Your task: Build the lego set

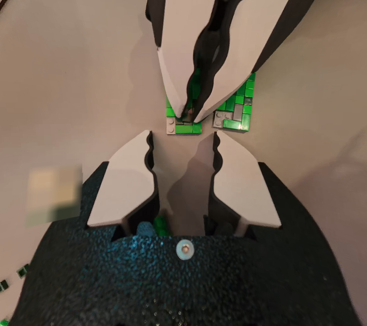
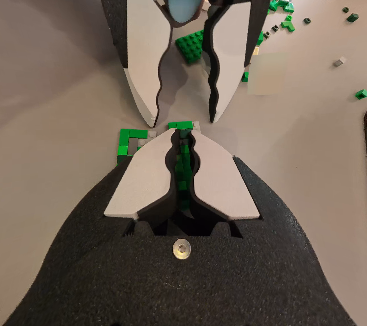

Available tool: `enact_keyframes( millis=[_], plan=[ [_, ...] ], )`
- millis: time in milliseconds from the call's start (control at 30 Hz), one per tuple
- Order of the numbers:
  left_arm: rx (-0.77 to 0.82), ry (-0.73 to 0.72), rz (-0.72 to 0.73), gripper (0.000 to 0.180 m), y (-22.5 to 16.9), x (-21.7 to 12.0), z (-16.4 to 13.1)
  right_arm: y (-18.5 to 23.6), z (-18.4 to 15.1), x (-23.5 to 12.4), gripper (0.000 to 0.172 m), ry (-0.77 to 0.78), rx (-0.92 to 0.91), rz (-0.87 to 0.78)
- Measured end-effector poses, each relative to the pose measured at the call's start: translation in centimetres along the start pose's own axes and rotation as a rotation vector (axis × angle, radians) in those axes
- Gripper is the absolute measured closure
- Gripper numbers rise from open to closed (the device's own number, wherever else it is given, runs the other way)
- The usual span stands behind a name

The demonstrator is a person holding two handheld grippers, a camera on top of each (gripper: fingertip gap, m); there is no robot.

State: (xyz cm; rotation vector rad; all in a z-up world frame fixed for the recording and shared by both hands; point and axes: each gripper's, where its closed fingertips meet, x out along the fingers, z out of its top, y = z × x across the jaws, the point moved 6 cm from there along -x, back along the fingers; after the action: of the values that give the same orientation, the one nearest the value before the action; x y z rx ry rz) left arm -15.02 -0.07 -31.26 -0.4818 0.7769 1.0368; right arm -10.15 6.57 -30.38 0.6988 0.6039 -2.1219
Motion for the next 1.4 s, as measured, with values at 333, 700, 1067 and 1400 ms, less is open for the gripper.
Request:
enact_keyframes(
  millis=[333,700,1067,1400],
  plan=[
    [0.035,0.063,-0.023,0.131,-0.1,0.2,0.5,-0.3,0.5,-0.8,0.164,-0.044,-0.046,-0.031],
    [0.085,-0.044,-0.042,0.148,-0.1,0.2,0.1,-0.7,0.2,-0.5,0.165,0.002,-0.083,-0.010],
    [0.191,-0.191,0.052,0.149,-0.3,0.2,-0.3,-0.8,0.6,-0.1,0.164,0.091,-0.125,0.009],
    [0.247,-0.209,0.081,0.149,-0.6,0.1,-0.2,-1.0,1.0,0.2,0.164,0.126,-0.142,0.001]
  ],
)
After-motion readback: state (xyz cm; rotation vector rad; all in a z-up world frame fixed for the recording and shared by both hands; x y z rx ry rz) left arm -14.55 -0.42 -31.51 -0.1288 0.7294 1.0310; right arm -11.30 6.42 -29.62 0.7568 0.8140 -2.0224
